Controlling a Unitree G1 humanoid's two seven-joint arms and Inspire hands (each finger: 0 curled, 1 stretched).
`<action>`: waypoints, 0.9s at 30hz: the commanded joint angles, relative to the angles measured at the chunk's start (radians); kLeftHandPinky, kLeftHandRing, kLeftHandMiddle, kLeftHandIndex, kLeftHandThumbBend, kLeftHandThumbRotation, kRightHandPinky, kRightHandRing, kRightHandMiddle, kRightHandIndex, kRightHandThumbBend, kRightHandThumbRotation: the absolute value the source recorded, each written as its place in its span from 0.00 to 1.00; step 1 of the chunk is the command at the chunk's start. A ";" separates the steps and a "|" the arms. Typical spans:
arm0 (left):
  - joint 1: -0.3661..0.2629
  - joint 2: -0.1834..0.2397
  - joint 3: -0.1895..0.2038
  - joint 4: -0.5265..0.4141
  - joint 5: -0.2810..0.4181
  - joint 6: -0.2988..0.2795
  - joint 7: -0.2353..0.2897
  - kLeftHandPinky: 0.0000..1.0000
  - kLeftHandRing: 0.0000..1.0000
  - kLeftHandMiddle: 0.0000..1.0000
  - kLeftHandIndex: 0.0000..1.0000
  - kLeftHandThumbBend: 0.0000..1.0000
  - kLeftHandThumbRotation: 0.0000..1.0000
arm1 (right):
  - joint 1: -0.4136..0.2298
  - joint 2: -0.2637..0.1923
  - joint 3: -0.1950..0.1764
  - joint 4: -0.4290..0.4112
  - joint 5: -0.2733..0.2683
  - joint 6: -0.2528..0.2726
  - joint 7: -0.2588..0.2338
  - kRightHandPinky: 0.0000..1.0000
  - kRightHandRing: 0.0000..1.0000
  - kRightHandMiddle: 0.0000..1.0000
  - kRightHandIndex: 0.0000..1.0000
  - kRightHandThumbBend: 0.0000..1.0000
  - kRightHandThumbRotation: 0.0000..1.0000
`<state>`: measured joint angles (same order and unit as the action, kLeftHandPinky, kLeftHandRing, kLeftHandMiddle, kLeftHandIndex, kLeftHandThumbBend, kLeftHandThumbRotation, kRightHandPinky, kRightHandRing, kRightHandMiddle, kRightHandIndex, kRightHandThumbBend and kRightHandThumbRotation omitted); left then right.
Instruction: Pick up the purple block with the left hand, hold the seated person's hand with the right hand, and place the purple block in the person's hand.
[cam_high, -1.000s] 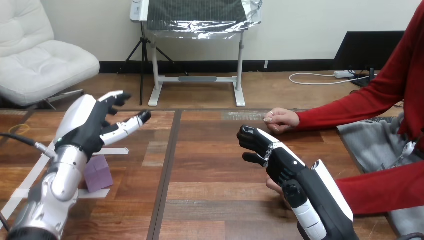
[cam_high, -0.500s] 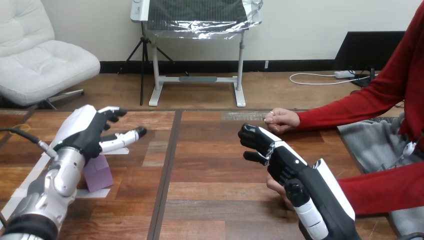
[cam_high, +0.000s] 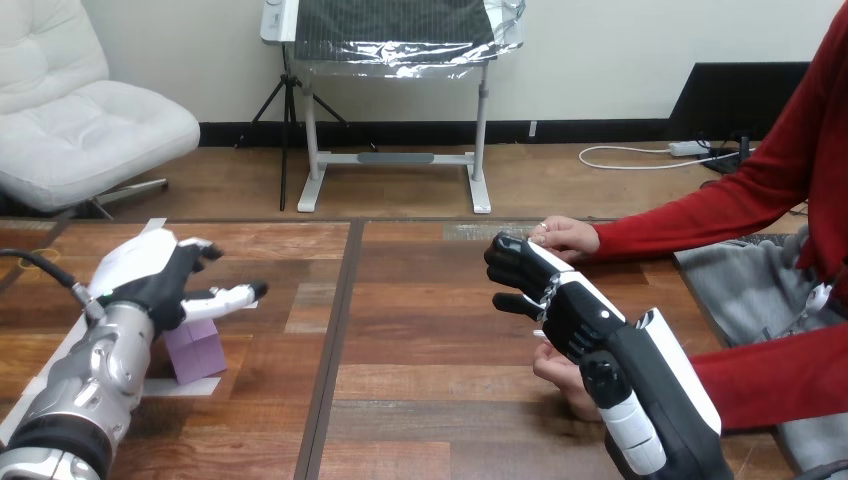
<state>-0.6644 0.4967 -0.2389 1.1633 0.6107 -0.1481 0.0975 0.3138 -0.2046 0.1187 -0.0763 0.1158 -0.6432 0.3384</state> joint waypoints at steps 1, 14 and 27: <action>-0.087 0.023 -0.044 0.031 0.032 0.039 0.031 0.72 0.82 0.84 0.84 0.69 0.69 | -0.034 -0.008 -0.012 -0.056 0.011 0.008 0.004 0.84 0.90 0.89 0.89 0.79 1.00; -0.089 0.020 -0.108 0.056 0.071 0.129 0.010 0.78 0.83 0.84 0.84 0.73 0.65 | -0.028 -0.010 -0.016 -0.062 0.020 0.014 0.015 0.85 0.91 0.90 0.90 0.78 1.00; -0.095 0.018 -0.140 0.051 0.077 0.192 -0.024 0.79 0.82 0.82 0.80 0.75 0.65 | -0.033 -0.008 -0.021 -0.056 0.018 0.009 0.017 0.84 0.90 0.89 0.90 0.78 1.00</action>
<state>-0.6767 0.5010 -0.3570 1.2253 0.6776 0.0244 0.0880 0.3147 -0.2045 0.1160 -0.0803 0.1203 -0.6285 0.3544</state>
